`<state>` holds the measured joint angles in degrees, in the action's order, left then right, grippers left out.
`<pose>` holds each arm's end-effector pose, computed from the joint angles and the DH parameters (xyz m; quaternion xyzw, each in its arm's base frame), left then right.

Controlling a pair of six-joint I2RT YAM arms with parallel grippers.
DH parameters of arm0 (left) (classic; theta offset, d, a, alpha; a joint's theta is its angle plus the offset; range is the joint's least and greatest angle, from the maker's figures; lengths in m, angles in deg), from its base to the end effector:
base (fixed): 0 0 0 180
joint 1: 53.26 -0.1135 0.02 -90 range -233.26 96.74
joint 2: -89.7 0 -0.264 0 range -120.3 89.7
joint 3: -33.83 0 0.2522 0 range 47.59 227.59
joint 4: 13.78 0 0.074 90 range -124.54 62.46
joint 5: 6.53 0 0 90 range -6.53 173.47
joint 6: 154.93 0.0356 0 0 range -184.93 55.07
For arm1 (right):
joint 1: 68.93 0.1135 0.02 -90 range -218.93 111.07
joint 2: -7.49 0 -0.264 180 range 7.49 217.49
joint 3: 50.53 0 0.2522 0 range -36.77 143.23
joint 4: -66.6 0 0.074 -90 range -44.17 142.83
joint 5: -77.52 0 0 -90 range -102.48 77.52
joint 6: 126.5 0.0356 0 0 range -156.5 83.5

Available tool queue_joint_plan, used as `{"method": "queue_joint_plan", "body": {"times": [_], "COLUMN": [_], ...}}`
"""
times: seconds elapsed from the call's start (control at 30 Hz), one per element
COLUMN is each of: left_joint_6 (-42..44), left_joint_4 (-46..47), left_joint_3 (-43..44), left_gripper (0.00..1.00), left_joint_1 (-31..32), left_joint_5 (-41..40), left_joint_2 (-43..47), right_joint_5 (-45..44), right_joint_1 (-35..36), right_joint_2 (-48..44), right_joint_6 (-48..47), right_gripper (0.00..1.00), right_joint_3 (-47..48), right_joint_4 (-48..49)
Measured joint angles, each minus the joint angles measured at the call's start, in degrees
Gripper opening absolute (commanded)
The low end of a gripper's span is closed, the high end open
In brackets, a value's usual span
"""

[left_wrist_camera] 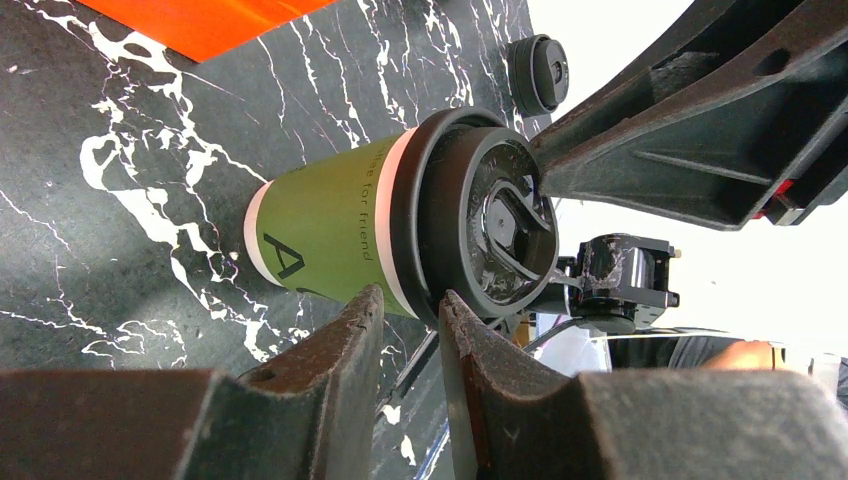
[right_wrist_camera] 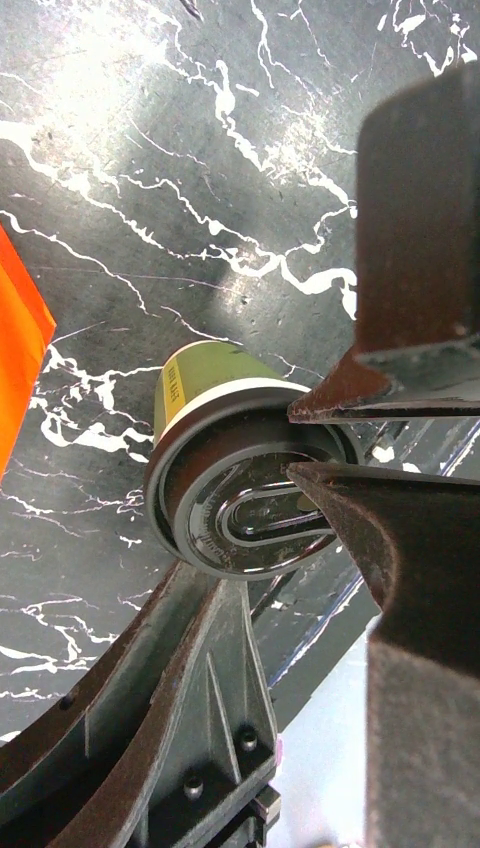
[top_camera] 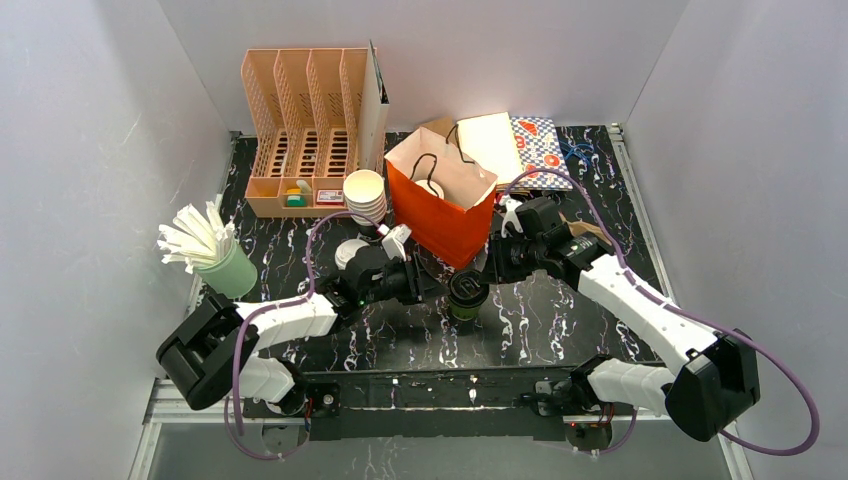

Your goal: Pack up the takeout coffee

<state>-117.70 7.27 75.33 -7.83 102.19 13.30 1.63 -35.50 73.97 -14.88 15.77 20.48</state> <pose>0.1809 -0.1999 0.2000 0.0504 0.7816 -0.5437 0.3016 0.1970 0.1405 0.2763 -0.1402 0.9115 0.2718 0.2749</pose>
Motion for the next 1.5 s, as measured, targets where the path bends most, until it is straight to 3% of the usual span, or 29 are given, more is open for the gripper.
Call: {"method": "queue_joint_plan", "body": {"times": [0.77,1.5], "left_joint_6": [0.11,2.51], "left_joint_4": [0.04,-10.05], "left_joint_3": [0.59,5.42], "left_gripper": [0.25,0.25], "left_joint_1": [0.00,0.22], "left_joint_5": [0.20,-0.55], "left_joint_2": [-0.87,-0.87], "right_joint_5": [1.07,1.05], "right_joint_1": [-0.42,-0.81], "right_joint_2": [-1.68,-2.62], "right_joint_6": [3.54,6.78], "right_gripper": [0.33,0.35], "right_joint_3": [-4.28,-7.80], "right_joint_4": [4.50,9.51]}}
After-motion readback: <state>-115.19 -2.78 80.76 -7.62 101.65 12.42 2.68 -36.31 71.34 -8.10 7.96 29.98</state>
